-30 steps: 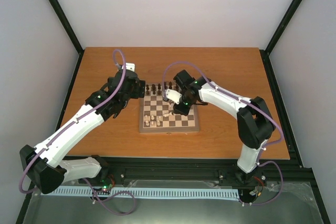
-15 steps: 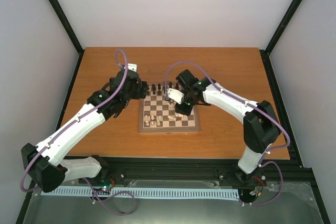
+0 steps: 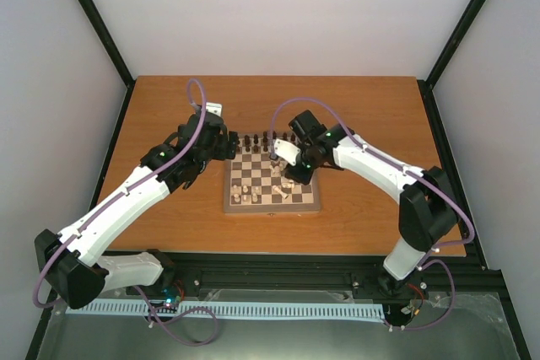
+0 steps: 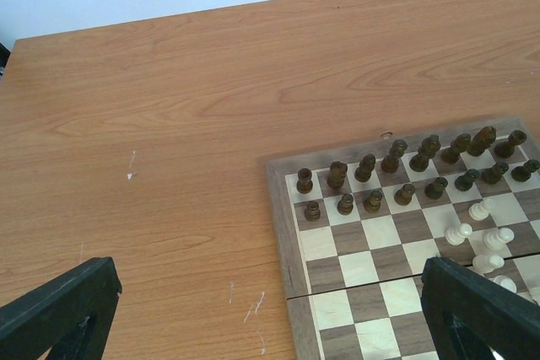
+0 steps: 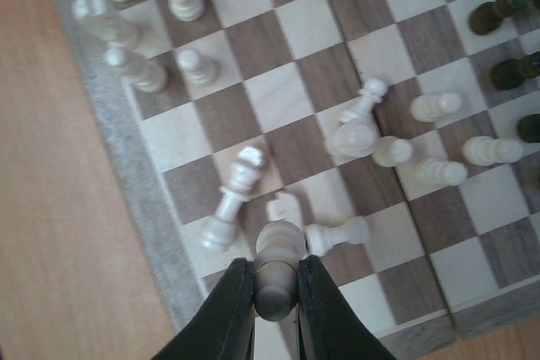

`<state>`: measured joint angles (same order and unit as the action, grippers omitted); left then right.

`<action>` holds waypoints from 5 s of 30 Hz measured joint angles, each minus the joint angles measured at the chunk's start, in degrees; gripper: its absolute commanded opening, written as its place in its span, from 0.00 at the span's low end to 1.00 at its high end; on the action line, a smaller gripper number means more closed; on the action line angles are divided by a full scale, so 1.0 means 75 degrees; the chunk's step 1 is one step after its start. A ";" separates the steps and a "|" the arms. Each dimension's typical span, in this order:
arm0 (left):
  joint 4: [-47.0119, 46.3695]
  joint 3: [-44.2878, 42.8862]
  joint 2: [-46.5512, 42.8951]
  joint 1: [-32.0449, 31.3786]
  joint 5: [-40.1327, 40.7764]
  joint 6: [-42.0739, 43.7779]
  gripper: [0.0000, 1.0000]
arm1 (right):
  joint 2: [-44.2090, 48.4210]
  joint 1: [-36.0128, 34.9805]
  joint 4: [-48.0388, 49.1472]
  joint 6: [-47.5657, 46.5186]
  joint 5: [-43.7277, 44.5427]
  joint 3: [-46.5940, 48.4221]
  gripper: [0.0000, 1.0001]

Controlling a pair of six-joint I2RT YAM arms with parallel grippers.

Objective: Set up the chess pieces on the board

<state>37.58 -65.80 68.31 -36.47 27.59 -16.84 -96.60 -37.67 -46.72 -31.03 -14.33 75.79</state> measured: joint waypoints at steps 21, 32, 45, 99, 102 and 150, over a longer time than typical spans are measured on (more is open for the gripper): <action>0.0009 -0.0009 0.0157 0.0000 -0.0195 0.0026 1.00 | 0.0764 -0.0233 0.0070 -0.0720 -0.0717 -0.1976 0.05; 0.0026 -0.0012 0.0239 0.0000 -0.0277 0.0032 1.00 | 0.0350 -0.0312 0.0055 -0.0720 -0.1300 -0.1565 0.06; 0.0029 -0.0035 0.0294 0.0000 -0.0347 0.0085 1.00 | -0.0764 -0.0501 0.0026 -0.0239 -0.0959 -0.0356 0.05; 0.0140 -0.0038 0.0344 0.0000 -0.0519 0.0090 1.00 | -0.0525 -0.0749 -0.0224 -0.0289 0.0294 -0.0647 0.07; 0.0140 -0.0041 0.0344 0.0000 -0.0522 0.0090 1.00 | -0.0545 -0.0749 -0.0198 -0.0289 0.0321 -0.0650 0.07; 0.0163 -0.0050 0.0423 0.0000 -0.0711 0.0099 1.00 | -0.0635 0.0420 0.0233 -0.0321 -0.0146 -0.0682 0.22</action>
<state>38.81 -66.17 71.48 -36.47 22.26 -16.10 -101.36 -34.52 -44.97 -33.43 -15.42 70.67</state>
